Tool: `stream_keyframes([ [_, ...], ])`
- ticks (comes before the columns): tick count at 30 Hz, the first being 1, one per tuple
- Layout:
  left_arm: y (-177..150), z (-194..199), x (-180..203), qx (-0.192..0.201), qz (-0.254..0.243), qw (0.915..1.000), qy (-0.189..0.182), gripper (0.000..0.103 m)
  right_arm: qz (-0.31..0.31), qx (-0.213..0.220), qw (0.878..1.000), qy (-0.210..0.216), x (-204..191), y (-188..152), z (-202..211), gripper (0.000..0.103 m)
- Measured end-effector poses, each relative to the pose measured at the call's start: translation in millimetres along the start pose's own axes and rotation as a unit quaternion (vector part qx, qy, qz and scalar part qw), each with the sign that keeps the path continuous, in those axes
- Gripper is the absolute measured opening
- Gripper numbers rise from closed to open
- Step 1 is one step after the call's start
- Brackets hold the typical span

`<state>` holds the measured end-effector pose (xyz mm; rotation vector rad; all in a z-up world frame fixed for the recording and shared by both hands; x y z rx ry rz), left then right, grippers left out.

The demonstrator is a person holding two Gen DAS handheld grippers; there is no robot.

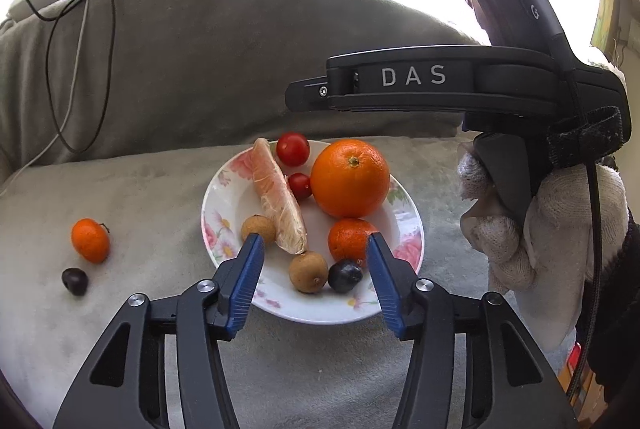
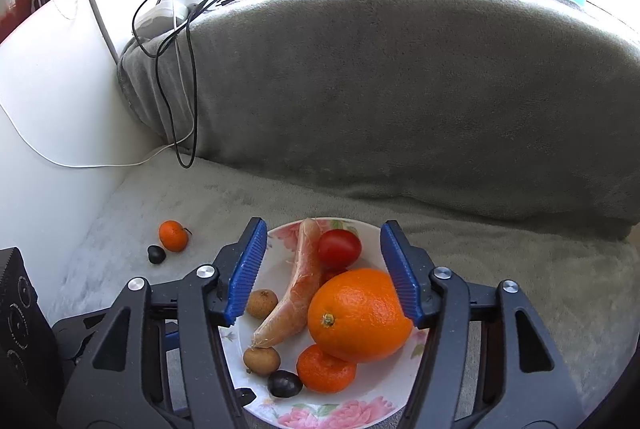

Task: Organize fruits
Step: 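Carry the longan and cherry tomato over the plate and open both grippers, then withdraw both grippers from the plate toward the tangerine and plum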

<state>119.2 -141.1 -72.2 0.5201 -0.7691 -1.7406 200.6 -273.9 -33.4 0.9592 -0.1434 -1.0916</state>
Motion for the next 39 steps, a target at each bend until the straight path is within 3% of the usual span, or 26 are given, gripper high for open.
stream_keyframes([
  [5,-0.4,4.2,-3.8,0.004,0.009,1.0000,0.001,0.072,0.002,0.011,1.000,-0.007,-1.3,0.1,5.2,0.084],
  [8,-0.4,7.3,-5.8,0.005,0.011,0.9999,0.004,0.075,-0.007,0.013,1.000,0.002,-0.7,-0.1,6.8,0.090],
  [10,-0.1,9.9,-7.3,0.008,0.012,0.9999,0.008,0.080,-0.012,0.015,1.000,0.006,-0.5,-0.6,7.7,0.091],
  [29,1.6,41.4,-25.6,0.034,0.014,0.9992,0.018,0.080,-0.015,0.023,0.999,0.016,-17.0,-4.3,19.2,0.092],
  [39,-8.7,55.9,-75.7,0.048,0.028,0.9972,0.051,0.080,0.002,0.024,0.999,0.043,-43.5,-4.6,19.3,0.092],
])
Point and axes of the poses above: each gripper's, at about its wrist camera, not at the fingertips, and z roughly against the way its jaws point, x to its right, y to its top, the point moved 1 cm from there along -z, roughly the way its jaws point, and after that the axes turned 14 degrees about y, right-handed, at the moved point
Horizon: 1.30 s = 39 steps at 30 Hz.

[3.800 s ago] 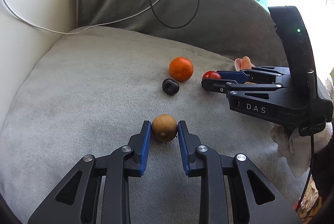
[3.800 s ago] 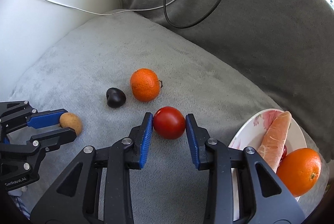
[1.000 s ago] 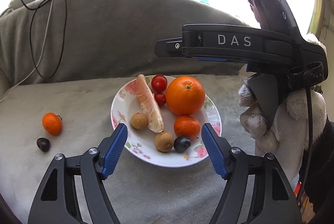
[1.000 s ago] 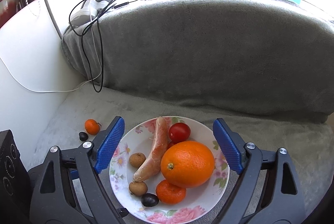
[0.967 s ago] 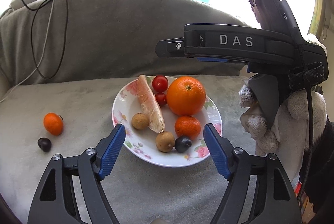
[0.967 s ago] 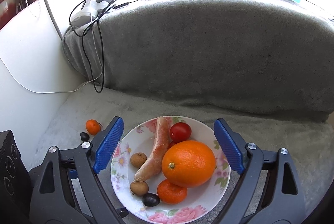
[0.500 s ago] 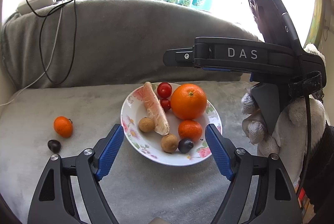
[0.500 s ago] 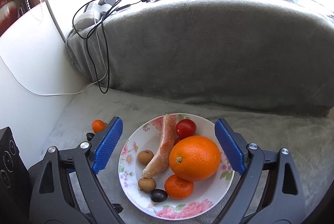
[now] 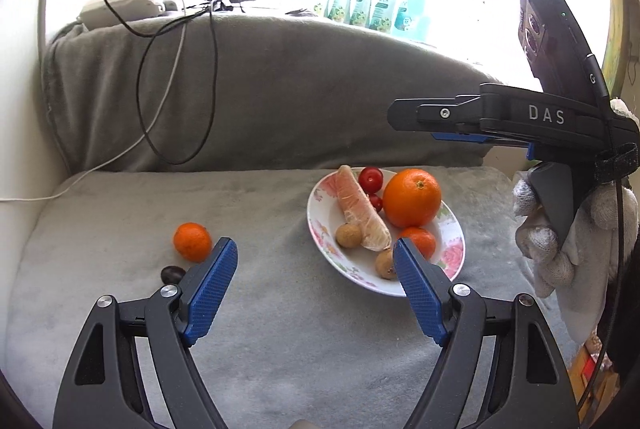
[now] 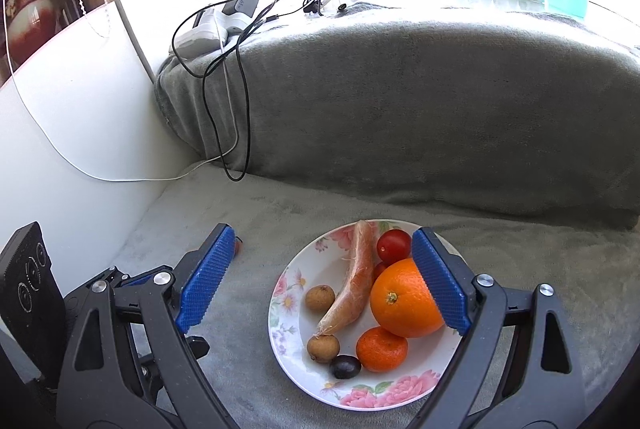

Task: Organize fruits
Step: 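Withdraw both grippers from the plate toward the tangerine and plum, then close the right gripper around the small tangerine while the left gripper closes on the dark plum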

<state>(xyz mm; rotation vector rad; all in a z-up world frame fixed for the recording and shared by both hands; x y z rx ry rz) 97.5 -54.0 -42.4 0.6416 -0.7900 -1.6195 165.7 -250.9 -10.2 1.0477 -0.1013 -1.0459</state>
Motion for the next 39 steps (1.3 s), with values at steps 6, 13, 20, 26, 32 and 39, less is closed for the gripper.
stream_keyframes([
  [6,-8.1,1.2,-33.7,-0.009,0.007,0.9994,0.032,0.080,0.011,-0.011,1.000,0.018,-18.6,0.6,-12.4,0.092],
  [13,-20.7,-8.5,-61.2,-0.034,0.020,0.9977,0.056,0.069,0.013,-0.032,0.998,0.044,-39.2,1.2,-36.1,0.092],
  [20,-24.1,-19.8,-76.4,-0.051,0.029,0.9970,0.051,0.055,-0.004,-0.063,0.996,0.069,-55.1,6.0,-68.8,0.092],
  [26,-27.2,-35.3,-87.3,-0.072,0.046,0.9957,0.033,0.042,-0.048,-0.091,0.990,0.099,-57.0,7.3,-101.2,0.087],
  [32,-25.7,-47.1,-90.8,-0.081,0.046,0.9952,0.030,0.038,-0.079,-0.122,0.983,0.108,-58.2,1.7,-133.2,0.074],
  [39,-22.9,-59.2,-93.6,-0.086,0.048,0.9947,0.029,0.035,-0.129,-0.138,0.977,0.096,-44.4,-3.3,-162.5,0.058],
])
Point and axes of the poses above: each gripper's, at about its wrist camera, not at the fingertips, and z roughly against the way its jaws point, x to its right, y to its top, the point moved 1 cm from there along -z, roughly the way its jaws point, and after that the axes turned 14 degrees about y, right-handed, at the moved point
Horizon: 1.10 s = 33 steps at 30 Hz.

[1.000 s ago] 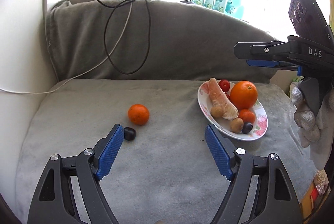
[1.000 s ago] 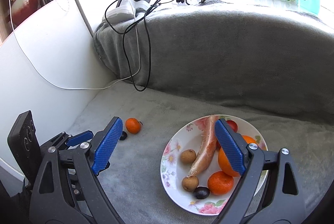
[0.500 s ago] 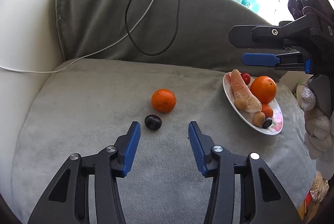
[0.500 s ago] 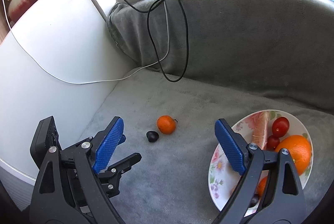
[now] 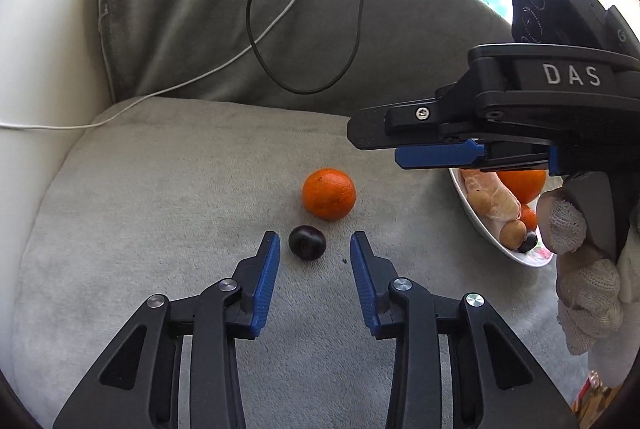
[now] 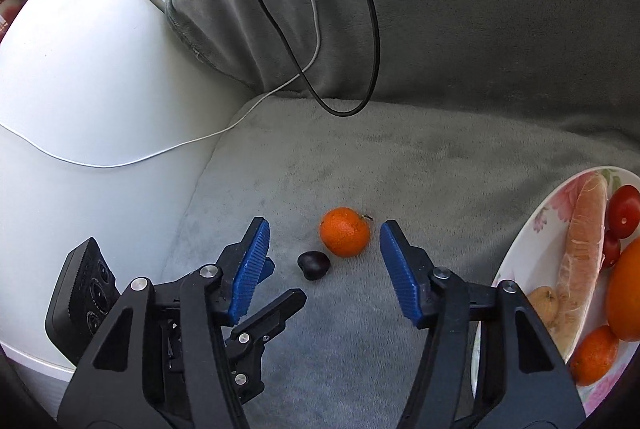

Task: Organize fruits
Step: 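Close the right gripper around the small tangerine while the left gripper closes on the dark plum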

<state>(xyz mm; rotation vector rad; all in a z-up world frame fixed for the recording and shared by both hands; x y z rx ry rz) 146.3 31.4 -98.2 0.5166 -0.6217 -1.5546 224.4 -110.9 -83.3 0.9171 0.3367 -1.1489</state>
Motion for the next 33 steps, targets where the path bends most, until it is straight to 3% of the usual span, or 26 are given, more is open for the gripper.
stream_keyframes([
  [2,0.1,-2.9,0.8,-0.001,-0.002,1.0000,0.000,0.034,-0.014,-0.004,1.000,0.001,6.2,1.8,-6.8,0.050],
  [18,6.1,-34.8,6.3,-0.022,-0.011,0.9997,-0.002,0.033,-0.021,-0.029,0.999,-0.019,14.2,0.9,-43.1,0.048],
  [22,8.8,-44.6,7.3,-0.027,-0.010,0.9996,0.000,0.032,-0.021,-0.032,0.999,-0.022,15.5,0.2,-46.1,0.042],
  [28,12.4,-56.7,9.9,-0.032,-0.014,0.9993,0.011,0.022,-0.022,-0.033,0.999,-0.020,19.1,-1.4,-40.0,0.039],
  [33,15.5,-62.3,7.3,-0.032,-0.013,0.9993,0.012,0.020,-0.025,-0.030,0.999,-0.018,22.0,-2.4,-37.7,0.038],
])
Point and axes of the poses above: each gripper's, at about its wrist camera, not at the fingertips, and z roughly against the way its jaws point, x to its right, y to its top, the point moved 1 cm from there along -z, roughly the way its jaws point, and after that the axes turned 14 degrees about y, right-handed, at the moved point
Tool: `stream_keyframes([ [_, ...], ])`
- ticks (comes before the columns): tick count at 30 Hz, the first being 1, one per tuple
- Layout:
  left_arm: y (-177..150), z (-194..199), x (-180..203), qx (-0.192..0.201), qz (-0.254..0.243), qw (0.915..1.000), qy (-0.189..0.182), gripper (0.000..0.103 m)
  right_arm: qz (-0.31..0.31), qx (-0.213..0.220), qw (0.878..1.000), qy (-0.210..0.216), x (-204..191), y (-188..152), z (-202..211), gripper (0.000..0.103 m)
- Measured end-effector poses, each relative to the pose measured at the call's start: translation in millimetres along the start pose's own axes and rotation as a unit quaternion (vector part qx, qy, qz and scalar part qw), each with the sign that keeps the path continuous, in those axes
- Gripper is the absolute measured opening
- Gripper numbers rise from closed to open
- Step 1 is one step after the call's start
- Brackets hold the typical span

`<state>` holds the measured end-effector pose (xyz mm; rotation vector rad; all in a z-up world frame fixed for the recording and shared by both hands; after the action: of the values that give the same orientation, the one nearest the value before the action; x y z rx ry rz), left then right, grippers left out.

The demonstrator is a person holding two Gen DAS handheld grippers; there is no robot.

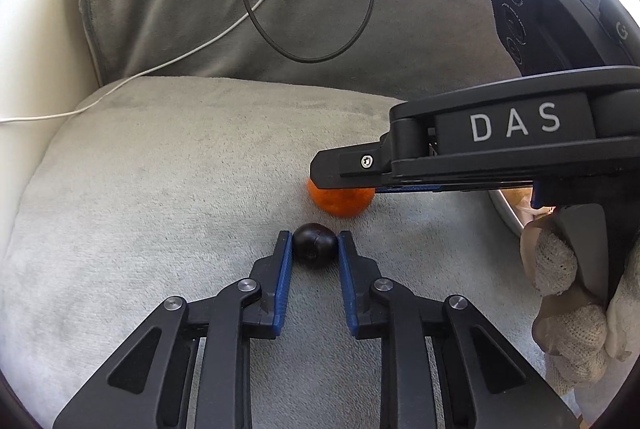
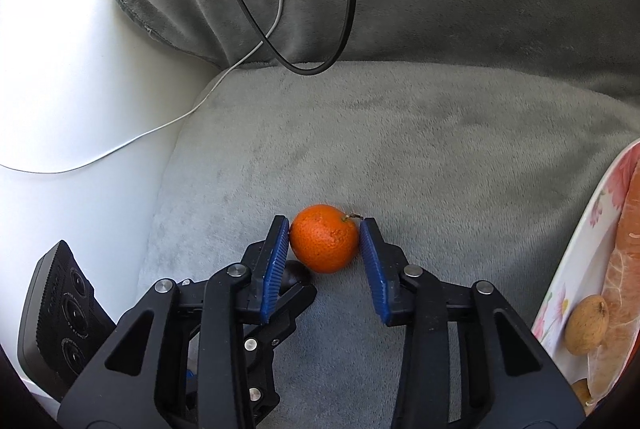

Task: Organize fruits
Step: 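Close the right gripper around the small tangerine while the left gripper closes on the dark plum, then lift the tangerine and plum and carry both grippers over the plate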

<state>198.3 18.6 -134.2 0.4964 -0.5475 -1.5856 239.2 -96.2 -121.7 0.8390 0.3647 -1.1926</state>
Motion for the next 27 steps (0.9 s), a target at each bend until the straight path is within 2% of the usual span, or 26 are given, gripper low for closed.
stream_keyframes([
  [5,-11.5,15.6,-2.5,0.002,0.002,1.0000,0.000,0.020,-0.001,0.003,1.000,0.003,0.6,-2.4,2.1,0.038],
  [14,-13.5,35.9,-2.8,0.016,0.002,0.9999,0.000,0.020,0.012,0.014,1.000,0.007,-4.3,-9.2,22.6,0.038],
  [27,-20.5,88.7,11.6,0.053,-0.003,0.9984,-0.019,0.020,0.046,0.058,0.997,0.026,-14.4,-31.5,100.7,0.037],
])
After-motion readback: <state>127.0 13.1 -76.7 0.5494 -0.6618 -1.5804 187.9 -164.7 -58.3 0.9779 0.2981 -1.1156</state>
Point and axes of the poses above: each gripper's, at about its wrist camera, not at the fingertips, and z roughly against the way its jaws point, x to its right, y to its top, the point moved 1 cm from there along -z, roughly the way its jaws point, and after that the axes turned 14 degrees about y, right-handed, at the moved point
